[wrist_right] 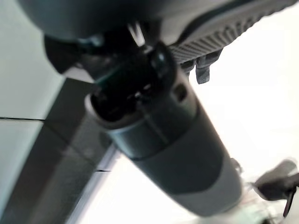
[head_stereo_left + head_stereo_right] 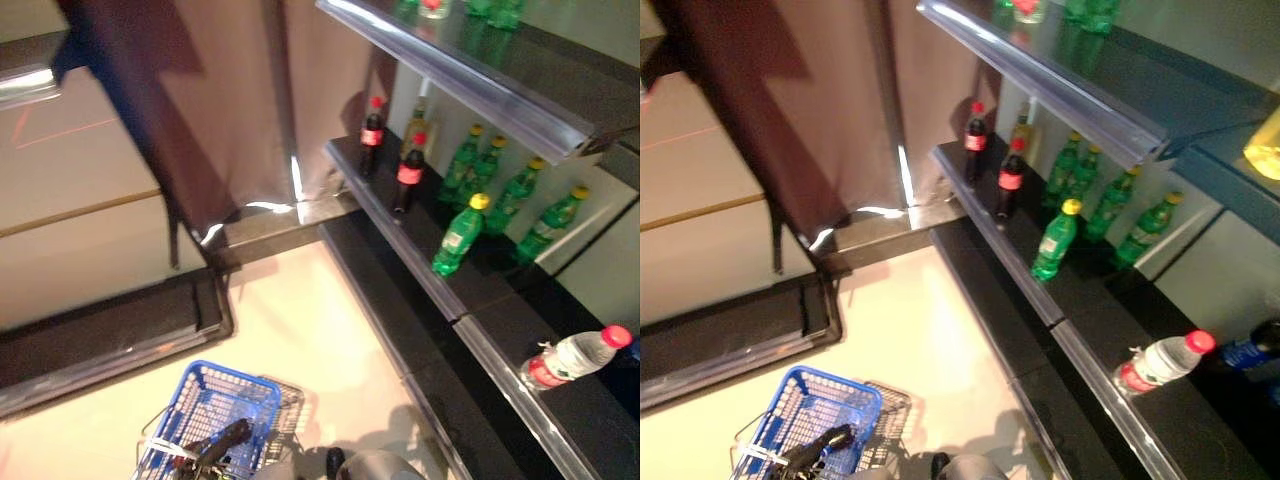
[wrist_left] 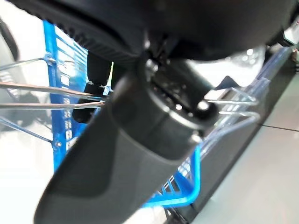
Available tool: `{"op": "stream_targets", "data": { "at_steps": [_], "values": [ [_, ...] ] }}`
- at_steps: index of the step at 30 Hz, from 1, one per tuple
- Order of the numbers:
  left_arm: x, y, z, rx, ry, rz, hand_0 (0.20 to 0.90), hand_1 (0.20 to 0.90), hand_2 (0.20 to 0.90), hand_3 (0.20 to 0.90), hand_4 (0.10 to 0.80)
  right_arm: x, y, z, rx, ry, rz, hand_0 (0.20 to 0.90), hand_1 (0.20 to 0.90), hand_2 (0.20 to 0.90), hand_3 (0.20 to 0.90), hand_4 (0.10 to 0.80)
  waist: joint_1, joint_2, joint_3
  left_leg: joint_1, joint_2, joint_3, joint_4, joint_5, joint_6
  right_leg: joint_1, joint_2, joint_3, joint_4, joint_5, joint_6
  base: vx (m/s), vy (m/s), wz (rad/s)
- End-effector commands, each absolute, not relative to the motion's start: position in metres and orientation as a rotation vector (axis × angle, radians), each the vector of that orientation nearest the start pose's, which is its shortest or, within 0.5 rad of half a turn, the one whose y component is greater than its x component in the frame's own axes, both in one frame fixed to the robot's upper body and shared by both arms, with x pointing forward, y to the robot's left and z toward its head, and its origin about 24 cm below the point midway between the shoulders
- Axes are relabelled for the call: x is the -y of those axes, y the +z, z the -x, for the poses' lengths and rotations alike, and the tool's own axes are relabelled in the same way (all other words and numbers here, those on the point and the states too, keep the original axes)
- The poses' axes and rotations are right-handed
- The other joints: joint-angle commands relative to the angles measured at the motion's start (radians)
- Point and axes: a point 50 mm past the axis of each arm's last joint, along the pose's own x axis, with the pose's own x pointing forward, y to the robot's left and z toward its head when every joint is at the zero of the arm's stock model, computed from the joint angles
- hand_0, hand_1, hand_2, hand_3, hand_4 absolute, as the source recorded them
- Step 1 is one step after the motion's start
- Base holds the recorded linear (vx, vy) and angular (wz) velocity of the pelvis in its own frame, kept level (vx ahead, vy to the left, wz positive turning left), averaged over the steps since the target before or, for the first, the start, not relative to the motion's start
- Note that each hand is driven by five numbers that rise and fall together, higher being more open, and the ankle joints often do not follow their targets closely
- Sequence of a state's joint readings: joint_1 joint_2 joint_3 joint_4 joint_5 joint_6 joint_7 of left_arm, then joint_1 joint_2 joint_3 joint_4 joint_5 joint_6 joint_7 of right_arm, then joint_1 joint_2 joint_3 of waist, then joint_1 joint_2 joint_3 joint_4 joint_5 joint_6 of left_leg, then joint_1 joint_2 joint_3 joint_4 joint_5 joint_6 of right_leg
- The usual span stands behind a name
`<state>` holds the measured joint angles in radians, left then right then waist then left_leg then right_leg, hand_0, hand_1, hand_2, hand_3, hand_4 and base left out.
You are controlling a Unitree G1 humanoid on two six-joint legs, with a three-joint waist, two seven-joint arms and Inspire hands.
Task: Pick up the drink and place into the basket.
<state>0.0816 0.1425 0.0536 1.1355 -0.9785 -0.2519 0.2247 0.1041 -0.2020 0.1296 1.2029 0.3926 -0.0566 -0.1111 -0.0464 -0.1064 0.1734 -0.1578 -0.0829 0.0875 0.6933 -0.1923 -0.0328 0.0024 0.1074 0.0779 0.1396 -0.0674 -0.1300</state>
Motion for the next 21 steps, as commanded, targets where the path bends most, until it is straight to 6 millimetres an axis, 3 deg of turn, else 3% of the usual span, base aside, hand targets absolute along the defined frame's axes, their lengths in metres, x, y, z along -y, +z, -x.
{"op": "stream_targets", "data": {
  "at_steps": [1,2,3,6,7,9,10,11,12,14,15,16,17,21],
  "values": [
    [-0.246,-0.147,-0.091,-0.737,0.92,0.531,0.3,0.3,0.3,0.2,0.1,0.249,-0.154,-0.086,-1.085,-0.362,0.049,0.9,0.9,0.9,0.9,0.8,0.042,0.005,0.012,0.007,0.079,-0.084,-0.393,0.167,0.04,0.063,-0.078,0.02,-0.076,0.04,0.144,0.645,0.381,-1.39],
    [-0.247,-0.149,-0.081,-0.751,0.944,0.53,0.3,0.3,0.3,0.2,0.1,0.249,-0.154,-0.09,-1.081,-0.371,0.037,0.9,0.9,0.9,0.9,0.8,0.063,0.024,0.021,0.03,0.123,-0.163,-0.659,0.255,0.003,0.106,-0.066,0.064,-0.09,0.023,0.155,0.596,0.365,-1.36],
    [-0.246,-0.15,-0.075,-0.765,0.952,0.529,0.3,0.3,0.3,0.2,0.1,0.248,-0.154,-0.091,-1.079,-0.382,0.03,0.9,0.9,0.9,0.9,0.8,0.077,0.037,0.018,0.027,0.149,-0.212,-0.776,0.321,-0.02,0.13,-0.06,0.09,-0.1,0.017,0.162,0.643,0.471,-1.4],
    [-0.238,-0.155,-0.066,-0.799,0.972,0.536,0.3,0.3,0.3,0.2,0.1,0.244,-0.156,-0.087,-1.092,-0.407,0.024,0.9,0.9,0.9,0.9,0.8,0.086,0.043,0.014,-0.029,0.16,-0.21,-0.699,0.32,-0.019,0.192,-0.123,0.131,-0.096,-0.014,0.199,0.448,0.507,-0.9],
    [-0.239,-0.155,-0.072,-0.805,0.967,0.537,0.3,0.3,0.3,0.2,0.1,0.242,-0.157,-0.086,-1.101,-0.41,0.033,0.9,0.9,0.9,0.9,0.8,0.077,0.05,0.01,-0.016,0.162,-0.189,-0.656,0.292,-0.022,0.193,-0.17,0.115,-0.076,-0.03,0.226,0.433,0.608,-1.1],
    [-0.242,-0.152,-0.084,-0.815,0.93,0.5,0.3,0.3,0.3,0.2,0.1,0.242,-0.159,-0.078,-1.131,-0.436,0.042,0.9,0.9,0.9,0.9,0.8,0.054,0.057,0.01,-0.015,0.141,-0.134,-0.553,0.23,-0.014,0.19,-0.226,0.079,-0.025,-0.045,0.249,0.401,0.58,-1.11],
    [-0.244,-0.151,-0.087,-0.812,0.916,0.482,0.3,0.3,0.3,0.2,0.1,0.242,-0.16,-0.074,-1.144,-0.445,0.039,0.9,0.9,0.9,0.9,0.8,0.05,0.058,0.01,-0.021,0.132,-0.131,-0.531,0.219,-0.011,0.189,-0.235,0.075,-0.012,-0.045,0.251,0.342,0.48,-0.6],
    [-0.249,-0.148,-0.093,-0.793,0.916,0.468,0.3,0.3,0.3,0.2,0.1,0.239,-0.162,-0.067,-1.166,-0.454,0.027,0.9,0.9,0.9,0.9,0.8,0.048,0.059,0.008,-0.01,0.118,-0.113,-0.515,0.197,0.004,0.17,-0.25,0.04,0.026,-0.044,0.256,0.312,0.418,-0.09],
    [-0.257,-0.144,-0.096,-0.767,0.922,0.458,0.3,0.3,0.3,0.2,0.1,0.236,-0.163,-0.063,-1.174,-0.43,0.031,0.9,0.9,0.9,0.9,0.8,0.051,0.06,0.008,0.017,0.111,-0.086,-0.522,0.19,0.014,0.13,-0.276,-0.031,0.078,0.008,0.262,0.311,0.434,-0.06],
    [-0.271,-0.137,-0.1,-0.716,0.923,0.439,0.3,0.3,0.3,0.2,0.1,0.231,-0.162,-0.068,-1.141,-0.33,0.099,0.9,0.9,0.9,0.9,0.8,0.066,0.077,0.014,0.083,0.116,-0.033,-0.56,0.186,0.023,0.057,-0.3,-0.143,0.165,0.044,0.256,0.196,0.4,-0.77],
    [-0.28,-0.13,-0.107,-0.683,0.887,0.383,0.3,0.3,0.3,0.2,0.1,0.229,-0.16,-0.076,-1.106,-0.312,0.106,0.9,0.9,0.9,0.9,0.8,0.067,0.088,0.017,0.12,0.121,0.009,-0.587,0.175,0.029,0.012,-0.255,-0.201,0.18,0.006,0.241,0.122,0.316,-1.41],
    [-0.281,-0.129,-0.108,-0.677,0.882,0.376,0.3,0.3,0.3,0.2,0.1,0.229,-0.16,-0.077,-1.105,-0.32,0.096,0.9,0.9,0.9,0.9,0.8,0.067,0.088,0.019,0.123,0.12,0.015,-0.588,0.172,0.029,0.009,-0.244,-0.209,0.176,-0.002,0.237,0.107,0.24,-1.42],
    [-0.285,-0.126,-0.113,-0.664,0.864,0.363,0.3,0.3,0.3,0.2,0.1,0.228,-0.16,-0.078,-1.11,-0.35,0.057,0.9,0.9,0.9,0.9,0.8,0.065,0.081,0.02,0.126,0.107,0.037,-0.586,0.163,0.027,-0.001,-0.2,-0.239,0.136,-0.019,0.217,0.072,0.12,-0.97],
    [-0.283,-0.127,-0.116,-0.656,0.888,0.413,0.3,0.3,0.3,0.2,0.1,0.232,-0.159,-0.076,-1.108,-0.361,0.035,0.9,0.9,0.9,0.9,0.8,0.071,0.061,0.027,0.144,0.072,0.093,-0.596,0.153,0.017,0.009,-0.152,-0.3,-0.029,0.017,0.192,0.088,0.103,-0.55]
  ]
}}
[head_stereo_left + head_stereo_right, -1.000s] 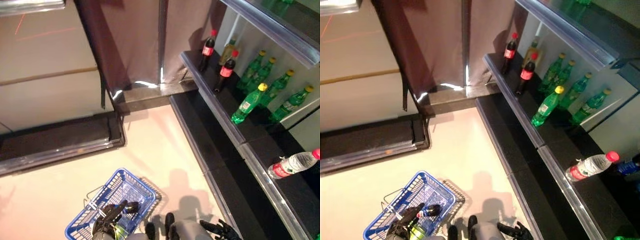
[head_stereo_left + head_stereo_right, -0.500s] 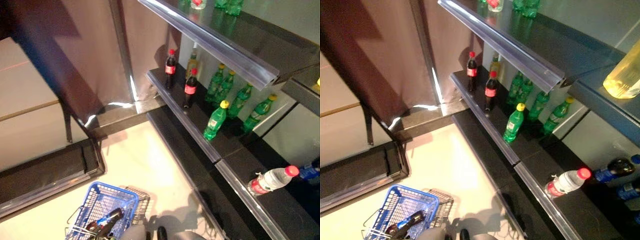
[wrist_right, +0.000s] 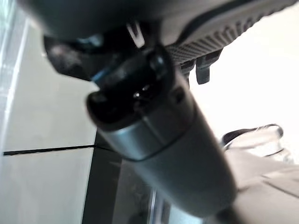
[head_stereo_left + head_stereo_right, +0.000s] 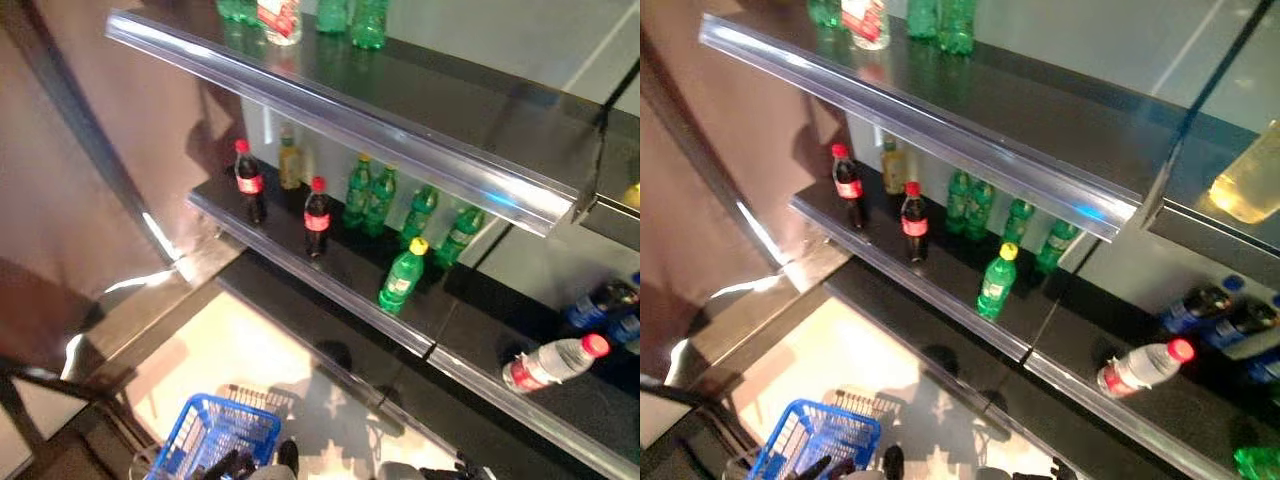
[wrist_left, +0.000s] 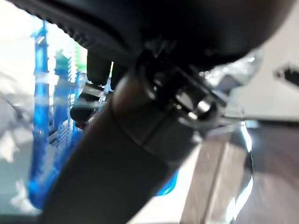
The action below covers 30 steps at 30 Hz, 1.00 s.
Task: Pick up the drink and place into the basket.
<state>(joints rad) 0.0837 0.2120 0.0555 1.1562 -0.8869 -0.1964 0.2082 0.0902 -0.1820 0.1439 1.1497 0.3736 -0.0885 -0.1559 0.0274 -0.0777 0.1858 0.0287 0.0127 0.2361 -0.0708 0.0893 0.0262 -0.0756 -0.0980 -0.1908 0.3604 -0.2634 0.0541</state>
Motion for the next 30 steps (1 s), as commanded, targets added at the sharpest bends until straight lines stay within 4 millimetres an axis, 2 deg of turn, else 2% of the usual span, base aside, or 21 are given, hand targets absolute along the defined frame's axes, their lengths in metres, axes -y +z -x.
{"op": "stream_targets", "data": {
  "at_steps": [1,4,5,6,9,10,11,12,13,14,15,16,17,19,20,23,26,28,30],
  "values": [
    [-0.28,-0.128,-0.116,-0.661,0.875,0.415,0.3,0.3,0.3,0.2,0.1,0.233,-0.159,-0.076,-1.105,-0.364,0.033,0.9,0.9,0.9,0.9,0.8,-0.003,0.028,0.016,-0.044,-0.03,-0.051,0.17,-0.128,-0.043,0.092,0.06,-0.027,-0.281,0.23,0.008,0.141,0.069,-0.42],
    [-0.264,-0.133,-0.116,-0.68,0.85,0.446,0.3,0.3,0.3,0.2,0.1,0.236,-0.159,-0.074,-1.103,-0.407,-0.012,0.9,0.9,0.9,0.9,0.8,-0.011,0.013,0.017,-0.073,-0.044,-0.035,0.23,-0.149,-0.044,0.096,0.058,-0.004,-0.319,0.258,0.0,0.137,0.031,-0.19],
    [-0.258,-0.135,-0.117,-0.679,0.859,0.48,0.3,0.3,0.3,0.2,0.1,0.235,-0.16,-0.071,-1.126,-0.409,-0.019,0.9,0.9,0.9,0.9,0.8,-0.02,0.001,0.017,-0.087,-0.049,-0.031,0.304,-0.18,-0.036,0.096,0.055,0.024,-0.32,0.262,-0.01,0.169,0.015,-0.08],
    [-0.254,-0.136,-0.117,-0.675,0.861,0.505,0.3,0.3,0.3,0.2,0.1,0.236,-0.161,-0.069,-1.144,-0.393,-0.002,0.9,0.9,0.9,0.9,0.8,-0.023,-0.005,0.019,-0.103,-0.047,-0.029,0.397,-0.198,-0.033,0.098,0.051,0.027,-0.319,0.263,-0.017,0.204,0.01,-0.15],
    [-0.246,-0.138,-0.12,-0.666,0.836,0.553,0.3,0.3,0.3,0.2,0.1,0.236,-0.161,-0.068,-1.156,-0.351,0.06,0.9,0.9,0.9,0.9,0.8,-0.016,-0.014,0.023,-0.164,-0.041,-0.04,0.621,-0.185,-0.032,0.098,0.045,0.014,-0.31,0.26,-0.039,0.131,0.026,-0.28],
    [-0.242,-0.139,-0.12,-0.669,0.826,0.579,0.3,0.3,0.3,0.2,0.1,0.238,-0.16,-0.071,-1.147,-0.356,0.077,0.9,0.9,0.9,0.9,0.8,-0.005,-0.012,0.033,-0.21,-0.029,-0.08,0.674,-0.146,-0.04,0.098,0.052,0.028,-0.295,0.256,-0.045,0.096,0.083,-0.09],
    [-0.24,-0.14,-0.118,-0.674,0.824,0.586,0.3,0.3,0.3,0.2,0.1,0.24,-0.159,-0.075,-1.136,-0.374,0.07,0.9,0.9,0.9,0.9,0.8,0.0,-0.01,0.04,-0.229,-0.019,-0.099,0.671,-0.133,-0.042,0.102,0.056,0.043,-0.289,0.252,-0.045,0.127,0.158,0.0],
    [-0.237,-0.141,-0.116,-0.684,0.825,0.59,0.3,0.3,0.3,0.2,0.1,0.24,-0.158,-0.08,-1.118,-0.4,0.044,0.9,0.9,0.9,0.9,0.8,0.004,-0.012,0.046,-0.227,0.007,-0.115,0.614,-0.119,-0.044,0.108,0.058,0.061,-0.288,0.248,-0.04,0.136,0.219,-0.22],
    [-0.236,-0.144,-0.111,-0.696,0.837,0.596,0.3,0.3,0.3,0.2,0.1,0.242,-0.157,-0.083,-1.099,-0.408,0.028,0.9,0.9,0.9,0.9,0.8,0.0,-0.011,0.046,-0.185,0.059,-0.116,0.473,-0.098,-0.052,0.117,0.056,0.071,-0.29,0.239,-0.031,0.184,0.3,-0.53],
    [-0.239,-0.146,-0.104,-0.707,0.869,0.609,0.3,0.3,0.3,0.2,0.1,0.245,-0.155,-0.083,-1.081,-0.393,0.039,0.9,0.9,0.9,0.9,0.8,0.003,-0.009,0.05,-0.171,0.071,-0.194,0.419,-0.051,-0.061,0.121,0.058,0.108,-0.288,0.233,-0.025,0.206,0.348,-0.72],
    [-0.241,-0.147,-0.099,-0.717,0.915,0.624,0.3,0.3,0.3,0.2,0.1,0.245,-0.155,-0.085,-1.079,-0.371,0.058,0.9,0.9,0.9,0.9,0.8,0.009,-0.013,0.04,-0.126,0.047,-0.247,0.354,-0.093,-0.056,0.119,0.045,0.139,-0.296,0.242,-0.008,0.174,0.317,-0.79],
    [-0.241,-0.148,-0.097,-0.722,0.94,0.632,0.3,0.3,0.3,0.2,0.1,0.245,-0.155,-0.086,-1.081,-0.363,0.058,0.9,0.9,0.9,0.9,0.8,0.004,-0.011,0.029,-0.095,0.043,-0.241,0.304,-0.115,-0.056,0.113,0.04,0.144,-0.297,0.242,-0.003,0.143,0.343,-0.75],
    [-0.245,-0.147,-0.098,-0.727,0.959,0.634,0.3,0.3,0.3,0.2,0.1,0.244,-0.155,-0.083,-1.076,-0.358,0.048,0.9,0.9,0.9,0.9,0.8,-0.009,0.001,0.017,-0.049,0.047,-0.205,0.225,-0.126,-0.064,0.099,0.033,0.123,-0.288,0.244,0.008,0.078,0.276,-0.63],
    [-0.249,-0.145,-0.102,-0.714,0.949,0.631,0.3,0.3,0.3,0.2,0.1,0.242,-0.154,-0.083,-1.052,-0.338,0.059,0.9,0.9,0.9,0.9,0.8,-0.013,0.005,0.015,-0.035,0.033,-0.217,0.2,-0.132,-0.069,0.084,0.019,0.126,-0.295,0.262,0.023,-0.003,0.264,-0.1],
    [-0.251,-0.143,-0.107,-0.697,0.932,0.627,0.3,0.3,0.3,0.2,0.1,0.24,-0.153,-0.086,-1.03,-0.327,0.073,0.9,0.9,0.9,0.9,0.8,-0.016,0.01,0.017,-0.032,0.03,-0.204,0.19,-0.135,-0.07,0.075,0.011,0.123,-0.301,0.274,0.03,-0.064,0.238,0.19],
    [-0.253,-0.137,-0.117,-0.648,0.915,0.648,0.3,0.3,0.3,0.2,0.1,0.231,-0.149,-0.101,-0.968,-0.305,0.064,0.9,0.9,0.9,0.9,0.8,-0.011,0.01,0.036,-0.031,-0.002,-0.202,0.192,-0.165,-0.057,0.052,-0.023,0.134,-0.348,0.33,0.068,-0.1,0.2,0.09],
    [-0.256,-0.132,-0.124,-0.639,0.891,0.609,0.3,0.3,0.3,0.2,0.1,0.223,-0.142,-0.117,-0.906,-0.277,0.07,0.9,0.9,0.9,0.9,0.8,-0.007,0.01,0.052,-0.03,-0.013,-0.21,0.174,-0.171,-0.043,0.024,-0.044,0.157,-0.364,0.366,0.097,-0.138,0.082,-0.01],
    [-0.26,-0.129,-0.129,-0.631,0.882,0.6,0.3,0.3,0.3,0.2,0.1,0.217,-0.138,-0.126,-0.868,-0.261,0.067,0.9,0.9,0.9,0.9,0.8,-0.011,0.014,0.059,-0.032,-0.01,-0.227,0.164,-0.166,-0.032,0.012,-0.049,0.186,-0.327,0.352,0.102,-0.163,-0.026,-0.08],
    [-0.262,-0.126,-0.135,-0.619,0.886,0.607,0.3,0.3,0.3,0.2,0.1,0.211,-0.134,-0.132,-0.848,-0.249,0.058,0.9,0.9,0.9,0.9,0.8,-0.009,0.018,0.058,-0.039,-0.006,-0.24,0.159,-0.156,-0.018,0.018,-0.056,0.187,-0.269,0.32,0.101,-0.156,-0.079,0.06]
  ]
}}
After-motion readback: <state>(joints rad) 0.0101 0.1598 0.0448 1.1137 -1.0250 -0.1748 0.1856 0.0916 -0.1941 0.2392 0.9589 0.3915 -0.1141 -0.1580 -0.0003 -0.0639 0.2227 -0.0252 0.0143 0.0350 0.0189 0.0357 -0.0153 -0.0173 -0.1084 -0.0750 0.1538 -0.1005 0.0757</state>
